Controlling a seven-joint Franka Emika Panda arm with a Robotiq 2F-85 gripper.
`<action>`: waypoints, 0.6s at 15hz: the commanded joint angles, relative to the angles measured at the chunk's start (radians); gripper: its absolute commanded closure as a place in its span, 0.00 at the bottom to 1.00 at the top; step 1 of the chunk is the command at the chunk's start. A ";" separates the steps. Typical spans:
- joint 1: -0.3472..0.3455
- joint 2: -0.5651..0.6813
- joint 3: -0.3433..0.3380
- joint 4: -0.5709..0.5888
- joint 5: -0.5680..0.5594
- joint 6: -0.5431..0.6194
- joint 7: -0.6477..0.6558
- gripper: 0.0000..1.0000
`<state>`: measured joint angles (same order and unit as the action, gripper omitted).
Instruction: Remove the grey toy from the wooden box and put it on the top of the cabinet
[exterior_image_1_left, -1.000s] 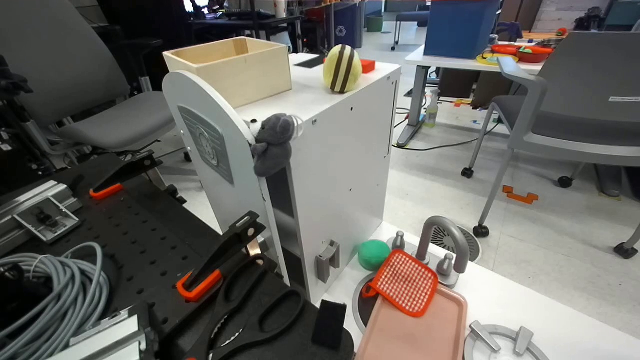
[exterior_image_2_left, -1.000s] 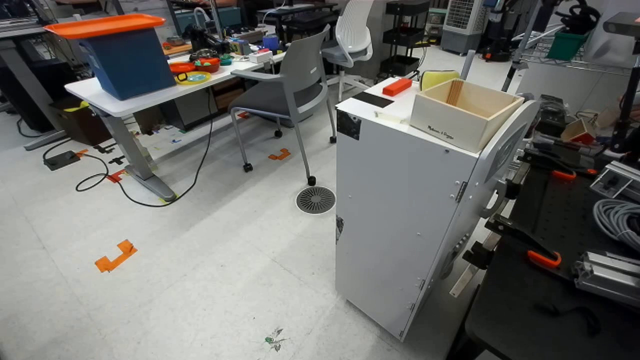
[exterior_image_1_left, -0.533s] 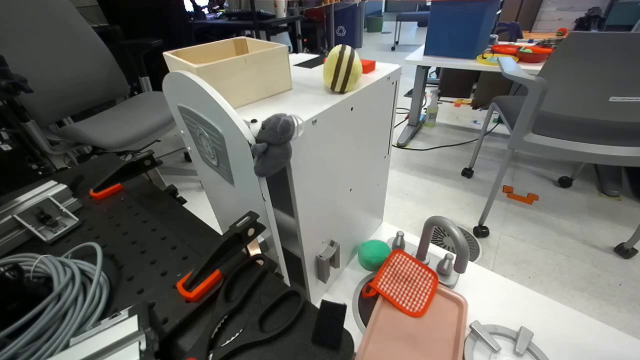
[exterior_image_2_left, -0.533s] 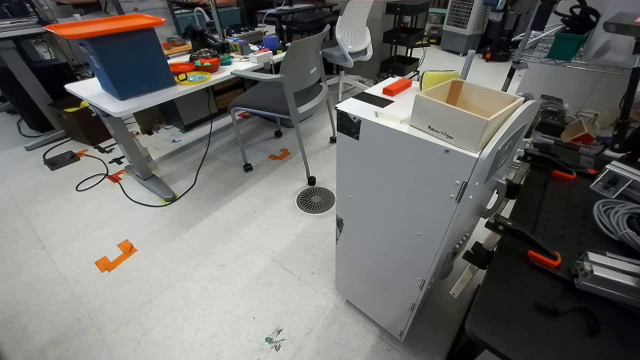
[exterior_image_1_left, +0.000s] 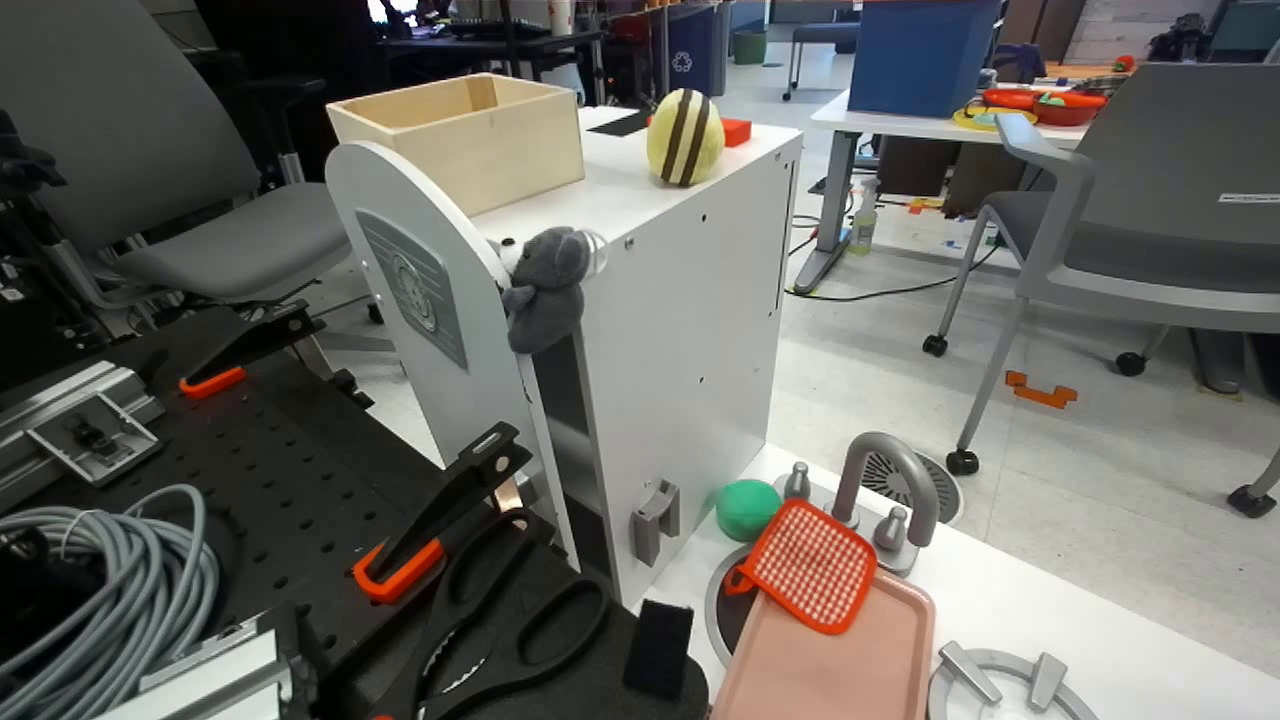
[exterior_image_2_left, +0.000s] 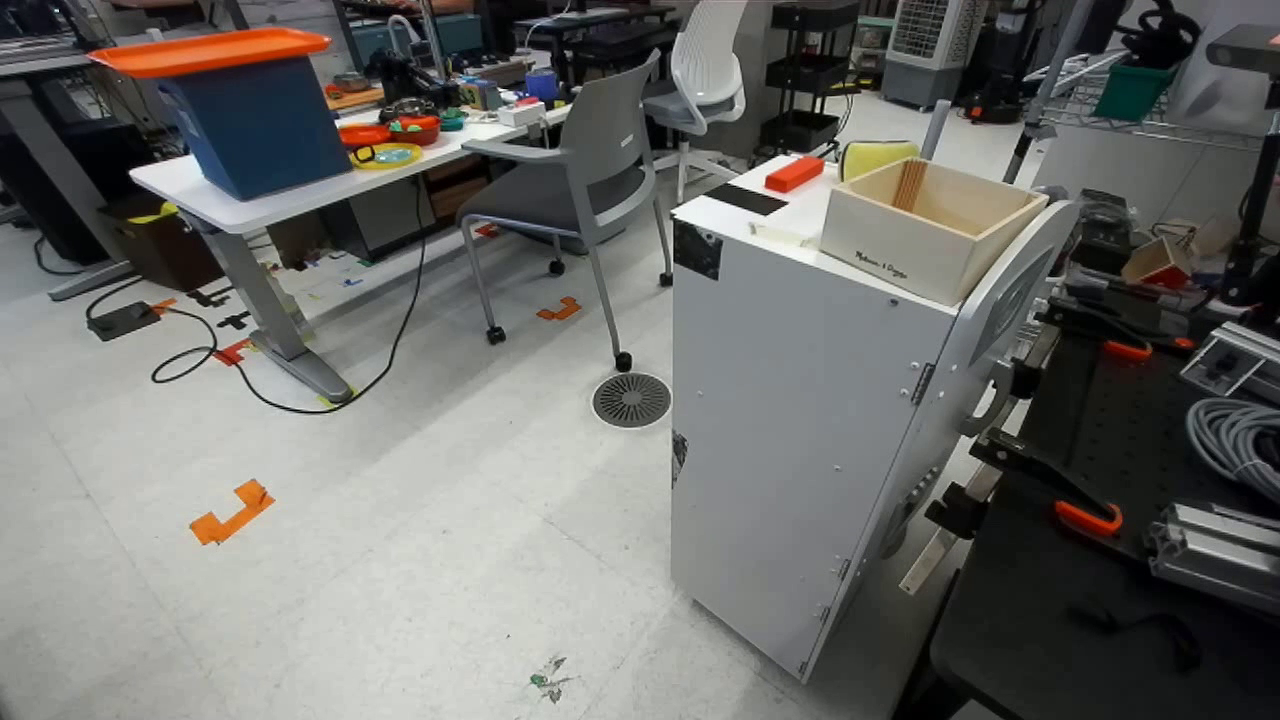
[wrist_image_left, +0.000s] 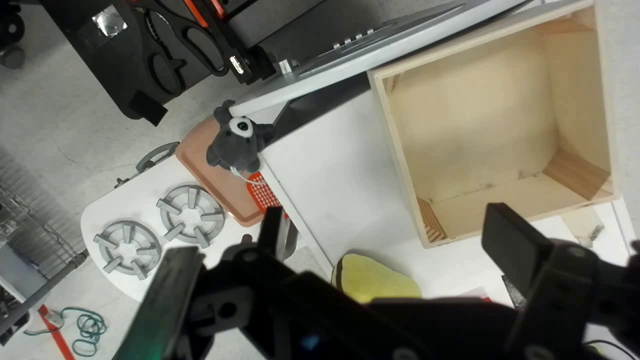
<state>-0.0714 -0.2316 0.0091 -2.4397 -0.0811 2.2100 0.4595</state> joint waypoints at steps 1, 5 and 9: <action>-0.013 -0.068 -0.004 -0.037 0.003 -0.021 -0.018 0.00; 0.005 -0.094 -0.022 -0.054 0.070 -0.034 -0.124 0.00; -0.007 -0.070 -0.007 -0.047 0.069 -0.015 -0.131 0.00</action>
<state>-0.0754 -0.3014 -0.0007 -2.4883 -0.0127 2.1962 0.3295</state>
